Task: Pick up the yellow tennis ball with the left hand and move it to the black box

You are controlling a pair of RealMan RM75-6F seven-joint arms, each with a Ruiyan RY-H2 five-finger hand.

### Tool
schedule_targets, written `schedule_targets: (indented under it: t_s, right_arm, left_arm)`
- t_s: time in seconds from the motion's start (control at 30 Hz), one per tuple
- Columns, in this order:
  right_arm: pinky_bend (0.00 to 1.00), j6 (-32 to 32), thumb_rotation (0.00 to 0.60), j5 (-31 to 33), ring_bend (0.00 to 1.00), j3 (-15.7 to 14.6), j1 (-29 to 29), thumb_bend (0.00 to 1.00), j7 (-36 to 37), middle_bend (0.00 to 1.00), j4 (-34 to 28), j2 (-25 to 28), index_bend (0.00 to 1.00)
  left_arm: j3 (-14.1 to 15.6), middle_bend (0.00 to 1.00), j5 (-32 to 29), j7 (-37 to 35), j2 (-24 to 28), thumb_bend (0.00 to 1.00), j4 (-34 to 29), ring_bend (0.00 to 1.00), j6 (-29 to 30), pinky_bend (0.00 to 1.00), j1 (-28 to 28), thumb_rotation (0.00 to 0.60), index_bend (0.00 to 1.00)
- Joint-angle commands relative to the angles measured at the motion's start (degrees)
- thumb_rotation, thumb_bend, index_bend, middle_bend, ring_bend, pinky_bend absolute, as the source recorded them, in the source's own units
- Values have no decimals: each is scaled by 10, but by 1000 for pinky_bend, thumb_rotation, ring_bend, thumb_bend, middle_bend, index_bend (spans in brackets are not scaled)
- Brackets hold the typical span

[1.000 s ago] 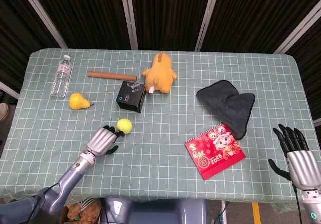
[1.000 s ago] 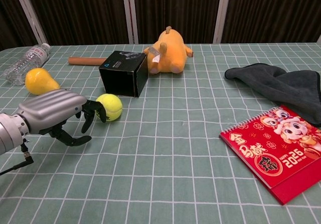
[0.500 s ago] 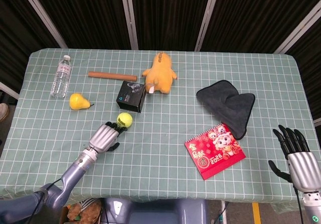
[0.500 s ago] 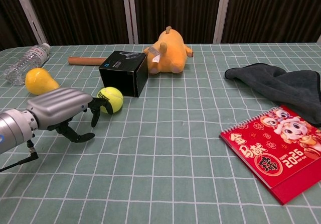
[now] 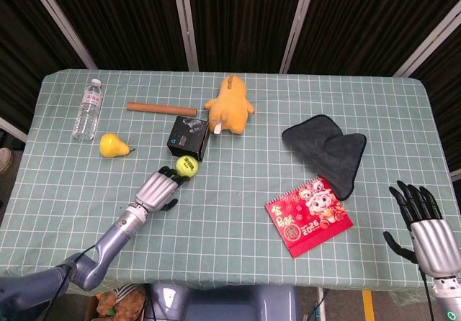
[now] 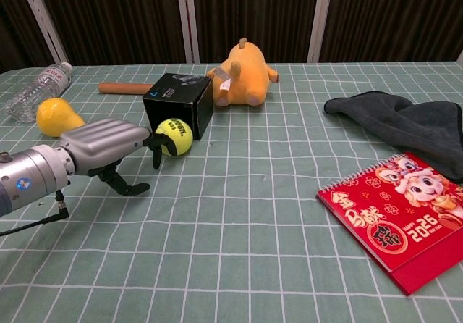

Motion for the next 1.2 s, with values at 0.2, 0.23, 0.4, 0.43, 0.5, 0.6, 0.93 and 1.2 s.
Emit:
schedule_targets:
  t_s: [0.2,0.23,0.4,0.43,0.5,0.6,0.93,1.2]
  right_arm:
    - [0,-6,600,5,0,2,3,334,-3,0,-1,1,0]
    - [0,-6,600,4,0,1,3,334,-3,0,-2,1,0]
    - [0,-7,600,1,0,-1,2,333,-5,0,-4,3,0]
    - [0,-7,600,1,0,-2,2,334,-6,0,-5,3,0]
    - [0,-10,600,3,0,1,4,334,-7,0,-5,2,0]
    - [0,-9,600,3,0,1,5,334,-9,0,-6,2,0]
    - [0,-17,600,5,0,0,8,333,-12,0,-9,3,0]
    - [0,-15,600,3,0,-2,6,334,-10,0,-3,-2,0]
  left_arm:
    - [-17,294,-19,20,-12,306,20,142,2,136,-14,600,202]
    - [-20,290,-22,21,-13,306,22,137,0,129,-17,600,202]
    - [-32,217,-38,39,-27,294,46,65,-13,51,-34,600,189]
    - [-35,198,-43,48,-31,290,52,48,-18,36,-38,600,180]
    - [-39,169,-56,69,-38,282,63,19,-26,12,-45,600,167]
    - [-45,144,-74,100,-47,275,69,1,-28,0,-49,600,163]
    - [-46,101,-78,167,-76,246,86,0,49,0,-36,600,160]
    - [-31,91,-74,177,-53,233,37,0,70,0,-21,600,122]
